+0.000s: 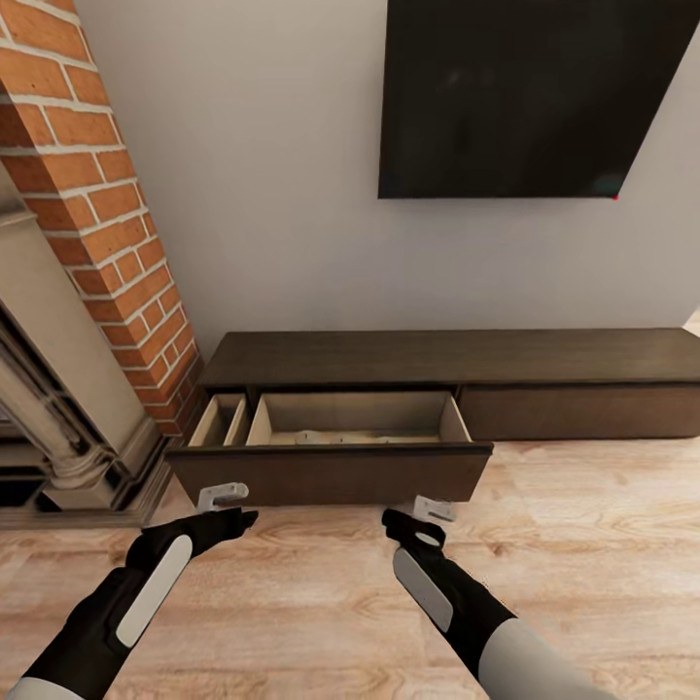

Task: Place each of the two pumpkins and all three candles from the living room inside a cabinet in the living room (use any cabinet), then make sure every cabinet is closed, and position the cauldron so it is next to a table in the living room.

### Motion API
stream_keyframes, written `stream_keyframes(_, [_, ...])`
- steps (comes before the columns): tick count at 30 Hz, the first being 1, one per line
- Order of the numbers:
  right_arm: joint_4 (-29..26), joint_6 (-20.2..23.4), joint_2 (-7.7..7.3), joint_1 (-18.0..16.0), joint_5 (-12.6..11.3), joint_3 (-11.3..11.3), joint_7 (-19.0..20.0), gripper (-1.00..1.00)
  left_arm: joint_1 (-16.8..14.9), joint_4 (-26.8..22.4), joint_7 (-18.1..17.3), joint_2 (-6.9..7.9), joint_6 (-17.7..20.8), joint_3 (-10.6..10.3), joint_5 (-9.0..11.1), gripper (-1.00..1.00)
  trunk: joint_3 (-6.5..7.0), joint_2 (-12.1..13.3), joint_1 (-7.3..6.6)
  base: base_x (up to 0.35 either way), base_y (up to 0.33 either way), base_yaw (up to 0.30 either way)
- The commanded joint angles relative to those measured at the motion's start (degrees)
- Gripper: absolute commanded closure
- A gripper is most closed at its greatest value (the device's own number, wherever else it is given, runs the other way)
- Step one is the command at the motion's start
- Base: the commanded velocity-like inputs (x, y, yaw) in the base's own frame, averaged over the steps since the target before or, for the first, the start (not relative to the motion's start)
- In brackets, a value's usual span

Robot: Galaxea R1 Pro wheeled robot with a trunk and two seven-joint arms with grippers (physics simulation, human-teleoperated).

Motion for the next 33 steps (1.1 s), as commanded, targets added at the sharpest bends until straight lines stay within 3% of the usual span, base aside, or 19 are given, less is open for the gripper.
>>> stream_keyframes(1, [-0.07, 0.08, -0.06, 0.25, 0.09, 0.17, -0.41, -1.0, -0.04, 0.38, 0.56, 0.01, -0.18, -0.24, 0.41, -1.0, -0.23, -0.44, 0.22, 0.0, 0.0, 0.0])
stream_keyframes(5, [-0.05, -1.31, -0.1, 1.64, 0.41, 0.2, -0.42, -1.0, -0.03, 3.36, 0.55, -0.08, -3.39, -0.76, 0.03, -1.0, -0.95, -2.04, 1.1, 0.0, 0.0, 0.0])
stream_keyframes(8, [-0.05, -4.07, 0.05, 3.03, 0.47, 0.23, -0.4, -1.0, -0.03, 5.2, 0.58, -0.08, -8.53, -2.83, -0.16, -1.0, -1.49, -3.25, 1.76, 0.0, 0.0, 0.0])
stream_keyframes(12, [0.02, -8.52, 0.1, 3.79, 0.43, 0.24, -0.49, -1.0, -0.01, 6.21, 0.69, -0.06, -13.02, -5.68, -2.58, -1.0, -2.21, -4.85, 2.63, 0.0, 0.0, 0.0])
stream_keyframes(14, [-0.04, -11.89, 0.12, 5.07, 0.56, 0.2, -0.46, -1.0, 0.03, 6.42, 0.72, -0.09, -15.96, -6.14, -3.94, -1.0, -2.57, -5.65, 3.07, 0.0, 0.0, 0.0])
stream_keyframes(18, [-0.06, -16.96, 0.15, 6.11, 1.06, 0.23, -0.37, -1.0, 0.32, 6.5, 0.73, -0.25, -19.76, -6.49, -4.53, -1.0, -3.28, -7.26, 3.95, 0.0, 0.0, 0.0])
stream_keyframes(20, [-0.07, -18.39, 0.24, 6.29, 3.59, 1.02, -0.06, -1.0, 0.7, 6.51, 0.7, -0.32, -20.79, -6.62, -4.92, -1.0, -3.64, -8.06, 4.39, 0.0, 0.0, 0.0])
stream_keyframes(25, [-0.04, -19.23, 0.29, 6.39, 13.45, 3.93, 0.31, -1.0, 1.4, 6.51, 0.69, -0.36, -25.59, -6.68, -4.93, -1.0, -4.54, -10.07, 5.49, 0.0, 0.0, 0.0])
stream_keyframes(30, [0.03, -19.25, 0.36, 6.39, 15.55, 4.26, 1.1, -1.0, 1.61, 6.52, 0.64, -0.43, -29.49, -7.02, -4.88, -1.0, -5.44, -12.07, 6.59, 0.0, 0.0, 0.0])
stream_keyframes(33, [0.09, -19.03, 0.32, 6.38, 15.78, 4.11, 6.42, -1.0, 1.63, 6.52, 0.59, -0.39, -30.04, -7.74, -5.2, -1.0, -5.98, -13.27, 7.25, 0.0, 0.0, 0.0])
